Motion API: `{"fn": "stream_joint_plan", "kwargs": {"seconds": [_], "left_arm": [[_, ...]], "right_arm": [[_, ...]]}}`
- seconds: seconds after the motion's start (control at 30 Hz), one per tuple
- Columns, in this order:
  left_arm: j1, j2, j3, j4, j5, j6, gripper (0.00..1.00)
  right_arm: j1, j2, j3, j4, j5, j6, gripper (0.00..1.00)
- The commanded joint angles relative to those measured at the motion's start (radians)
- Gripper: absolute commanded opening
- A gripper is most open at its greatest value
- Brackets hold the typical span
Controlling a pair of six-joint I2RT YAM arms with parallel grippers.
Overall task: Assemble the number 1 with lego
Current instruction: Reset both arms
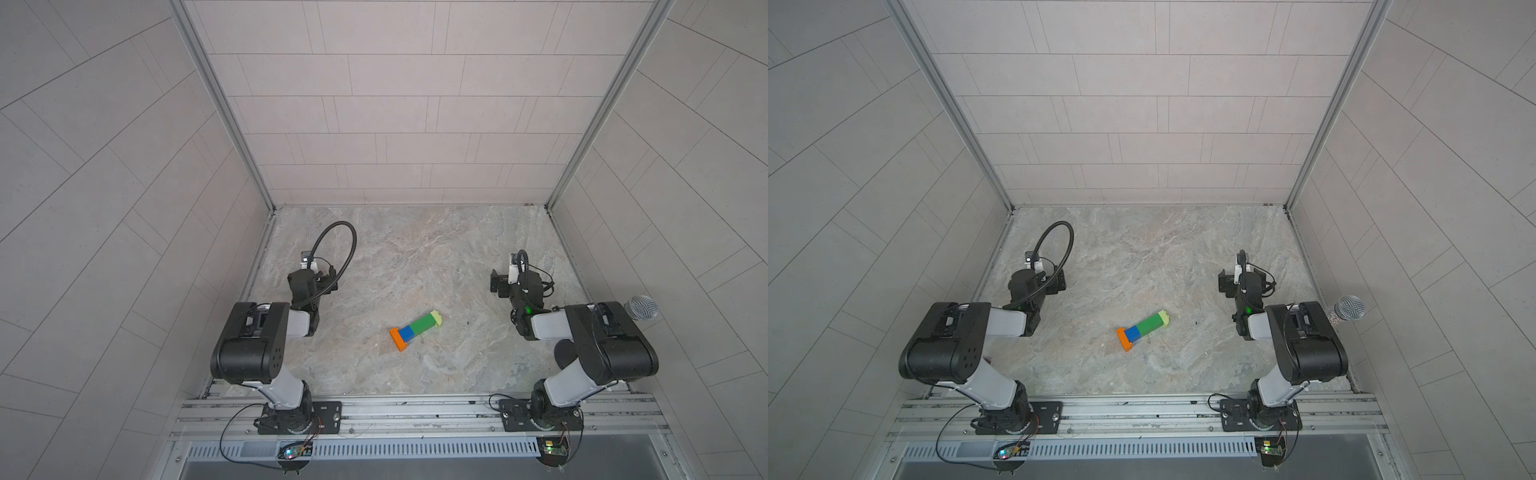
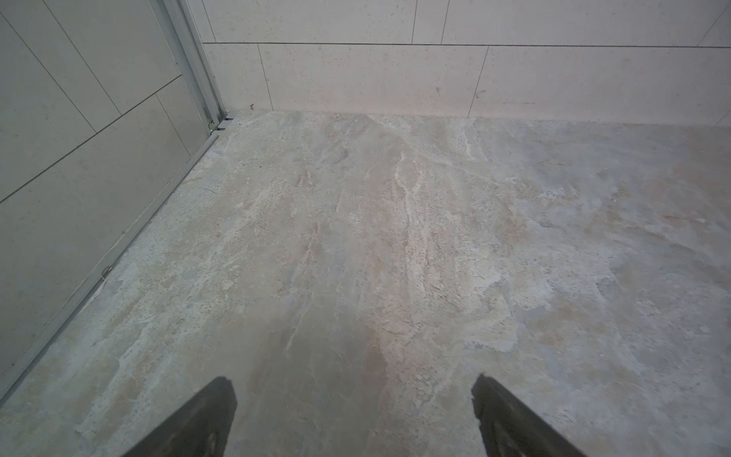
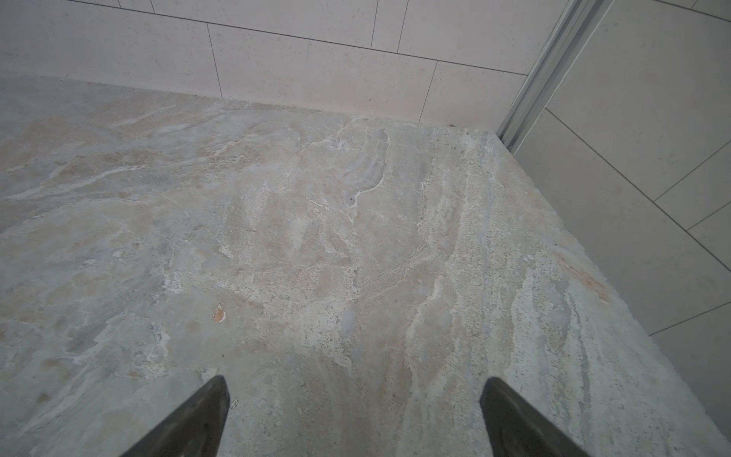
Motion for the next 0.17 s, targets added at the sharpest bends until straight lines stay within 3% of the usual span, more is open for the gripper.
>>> {"fn": "stream_joint_plan", "kwargs": {"seconds": [0.0,0.13], "left_arm": [[0.012,-0.003,0.005,-0.005,0.025,-0.002,1.0],[0.009,-0.023,-0.023,0.03,0.034,0.001,1.0]], "right_arm": [[0.004,0.005,0.006,0.021,0.013,0.001,1.0],[0.003,0.003,0.004,0.025,0.011,0.001,1.0]]}}
